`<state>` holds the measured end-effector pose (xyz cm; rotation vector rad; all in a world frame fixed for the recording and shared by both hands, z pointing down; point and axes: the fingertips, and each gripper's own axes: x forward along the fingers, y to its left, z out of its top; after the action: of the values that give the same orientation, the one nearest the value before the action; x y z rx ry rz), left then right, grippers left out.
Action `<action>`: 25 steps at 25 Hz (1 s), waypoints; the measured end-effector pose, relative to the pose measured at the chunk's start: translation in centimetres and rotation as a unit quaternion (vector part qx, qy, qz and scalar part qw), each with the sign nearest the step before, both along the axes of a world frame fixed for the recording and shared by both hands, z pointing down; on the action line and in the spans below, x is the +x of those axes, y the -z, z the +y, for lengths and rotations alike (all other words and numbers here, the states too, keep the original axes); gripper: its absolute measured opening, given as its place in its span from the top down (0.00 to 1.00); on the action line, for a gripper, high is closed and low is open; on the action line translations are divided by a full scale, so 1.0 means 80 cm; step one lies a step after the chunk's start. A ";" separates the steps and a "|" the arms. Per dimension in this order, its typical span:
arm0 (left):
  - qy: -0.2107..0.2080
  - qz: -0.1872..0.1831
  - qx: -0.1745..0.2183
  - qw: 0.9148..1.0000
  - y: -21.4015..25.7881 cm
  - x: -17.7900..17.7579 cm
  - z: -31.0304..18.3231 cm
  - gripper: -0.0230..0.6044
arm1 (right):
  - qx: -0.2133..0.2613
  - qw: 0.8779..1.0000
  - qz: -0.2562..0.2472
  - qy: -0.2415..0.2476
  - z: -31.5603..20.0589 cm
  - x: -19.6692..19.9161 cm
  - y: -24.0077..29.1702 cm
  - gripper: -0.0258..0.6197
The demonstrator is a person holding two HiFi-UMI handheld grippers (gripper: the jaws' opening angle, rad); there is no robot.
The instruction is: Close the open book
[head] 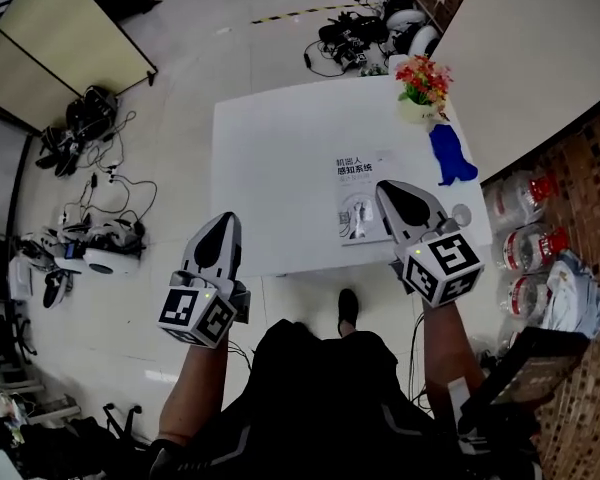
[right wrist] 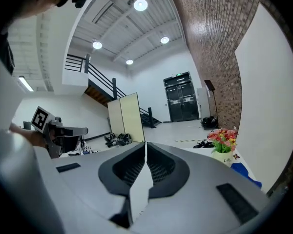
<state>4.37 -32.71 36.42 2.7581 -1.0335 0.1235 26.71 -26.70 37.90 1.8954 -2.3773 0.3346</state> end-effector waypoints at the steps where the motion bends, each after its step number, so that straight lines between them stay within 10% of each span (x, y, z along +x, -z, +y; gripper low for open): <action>1: -0.003 -0.002 0.002 1.000 0.000 -0.004 0.013 0.96 | 0.002 1.000 -0.002 0.003 0.008 -0.009 0.002 0.94; 7: -0.056 0.003 0.048 0.997 0.004 -0.041 0.112 0.96 | 0.025 1.000 0.010 -0.003 0.080 -0.083 0.038 0.94; 16: -0.065 0.024 -0.014 0.998 -0.016 -0.142 0.243 0.96 | 0.027 0.999 -0.003 -0.017 0.227 -0.200 0.057 0.94; 25: -0.050 0.018 0.013 0.998 0.001 -0.156 0.370 0.96 | 0.038 0.999 0.019 -0.011 0.367 -0.202 0.072 0.94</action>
<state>-8.13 -3.15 36.31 2.8245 -0.8944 0.0747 10.58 2.63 32.18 1.9426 -2.3792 0.2121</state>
